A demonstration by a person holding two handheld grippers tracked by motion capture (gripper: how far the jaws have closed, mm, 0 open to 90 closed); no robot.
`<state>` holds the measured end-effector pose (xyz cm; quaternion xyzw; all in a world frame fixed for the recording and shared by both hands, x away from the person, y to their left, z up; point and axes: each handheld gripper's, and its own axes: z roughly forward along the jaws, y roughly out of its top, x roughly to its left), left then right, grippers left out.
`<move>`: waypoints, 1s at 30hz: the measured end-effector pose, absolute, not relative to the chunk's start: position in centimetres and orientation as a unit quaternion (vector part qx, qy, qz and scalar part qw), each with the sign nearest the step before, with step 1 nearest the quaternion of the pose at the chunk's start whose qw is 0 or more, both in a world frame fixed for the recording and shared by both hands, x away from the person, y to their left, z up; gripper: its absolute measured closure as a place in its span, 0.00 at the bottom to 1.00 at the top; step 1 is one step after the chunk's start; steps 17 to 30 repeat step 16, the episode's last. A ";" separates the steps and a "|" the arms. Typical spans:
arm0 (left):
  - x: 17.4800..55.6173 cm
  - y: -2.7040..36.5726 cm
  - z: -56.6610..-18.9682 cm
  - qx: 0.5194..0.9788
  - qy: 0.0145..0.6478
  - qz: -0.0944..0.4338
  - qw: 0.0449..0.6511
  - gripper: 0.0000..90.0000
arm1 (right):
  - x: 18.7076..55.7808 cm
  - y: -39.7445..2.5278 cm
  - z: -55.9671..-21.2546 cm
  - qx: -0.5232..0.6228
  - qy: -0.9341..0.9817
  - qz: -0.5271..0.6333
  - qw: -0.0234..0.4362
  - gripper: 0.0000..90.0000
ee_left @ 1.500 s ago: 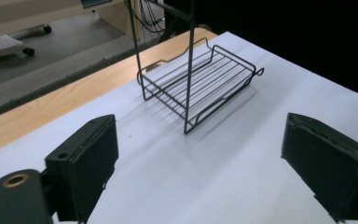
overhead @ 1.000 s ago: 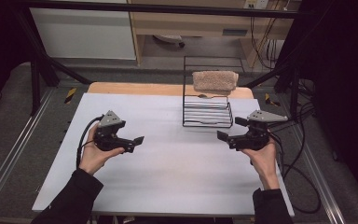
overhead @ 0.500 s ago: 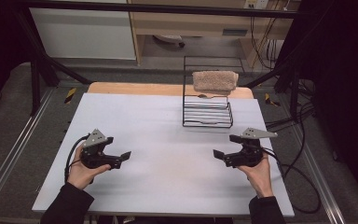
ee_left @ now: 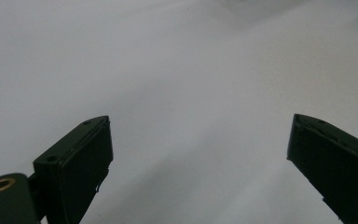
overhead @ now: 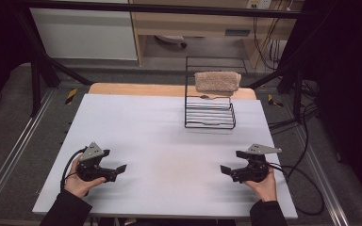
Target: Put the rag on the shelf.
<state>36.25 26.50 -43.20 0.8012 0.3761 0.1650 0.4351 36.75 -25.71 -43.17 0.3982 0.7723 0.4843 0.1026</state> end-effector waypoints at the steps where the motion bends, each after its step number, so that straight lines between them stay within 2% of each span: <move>1: 36.1 26.5 -43.3 0.799 0.377 0.164 0.438 0.07 | 36.6 -25.8 -43.3 0.399 0.771 0.486 0.105 0.01; 11: 35.9 27.1 -44.2 0.799 0.385 0.161 0.433 0.07 | 35.9 -27.2 -44.6 0.411 0.771 0.475 0.104 0.01; 30: 35.7 27.1 -44.6 0.804 0.383 0.157 0.427 0.07 | 35.9 -27.0 -44.8 0.407 0.777 0.470 0.103 0.01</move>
